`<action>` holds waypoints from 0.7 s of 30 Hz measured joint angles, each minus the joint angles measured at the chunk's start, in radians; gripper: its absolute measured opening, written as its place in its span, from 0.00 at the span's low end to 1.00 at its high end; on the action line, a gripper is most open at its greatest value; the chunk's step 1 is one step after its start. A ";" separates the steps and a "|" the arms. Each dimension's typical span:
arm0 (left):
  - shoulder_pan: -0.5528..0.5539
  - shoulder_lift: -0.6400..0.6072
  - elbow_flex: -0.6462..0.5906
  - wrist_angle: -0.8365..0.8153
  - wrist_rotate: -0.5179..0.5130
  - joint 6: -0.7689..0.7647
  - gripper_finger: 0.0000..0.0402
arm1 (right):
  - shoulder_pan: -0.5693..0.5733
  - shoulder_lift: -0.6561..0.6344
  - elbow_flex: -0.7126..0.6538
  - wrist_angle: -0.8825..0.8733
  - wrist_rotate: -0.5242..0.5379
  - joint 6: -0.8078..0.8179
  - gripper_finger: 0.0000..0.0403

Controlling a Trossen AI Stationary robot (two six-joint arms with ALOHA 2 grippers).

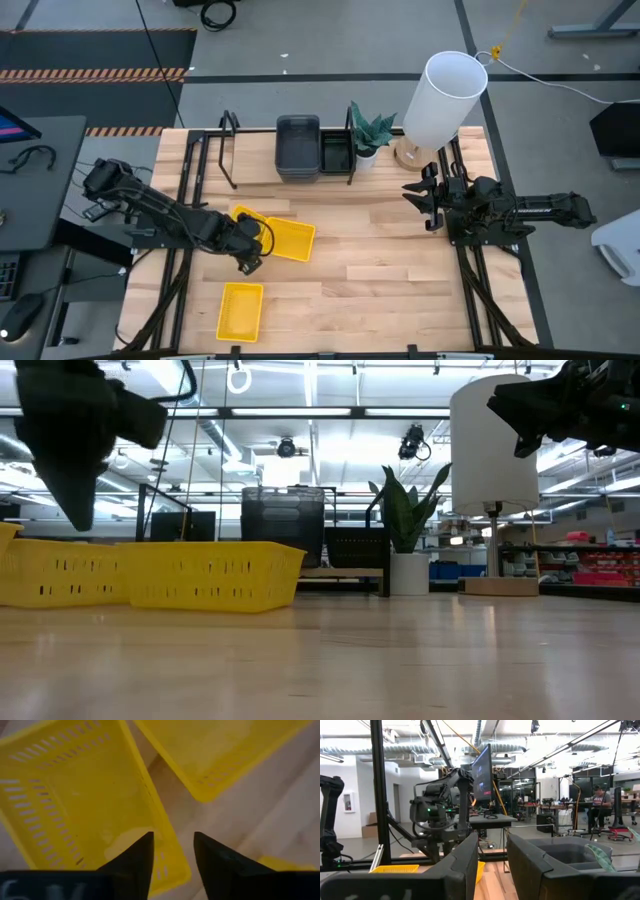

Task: Stack baskets on shelf by color
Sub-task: Stack the top left yellow bin on the top right yellow bin

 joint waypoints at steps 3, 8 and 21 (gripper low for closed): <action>0.021 0.032 0.000 0.004 -0.006 -0.023 0.44 | 0.000 0.000 0.000 0.000 0.000 0.000 0.27; 0.040 0.092 0.000 -0.002 -0.002 -0.024 0.51 | 0.000 0.000 0.000 0.000 0.000 0.000 0.27; 0.079 0.217 0.000 -0.049 0.073 -0.026 0.25 | 0.000 0.000 0.000 0.000 0.000 0.000 0.27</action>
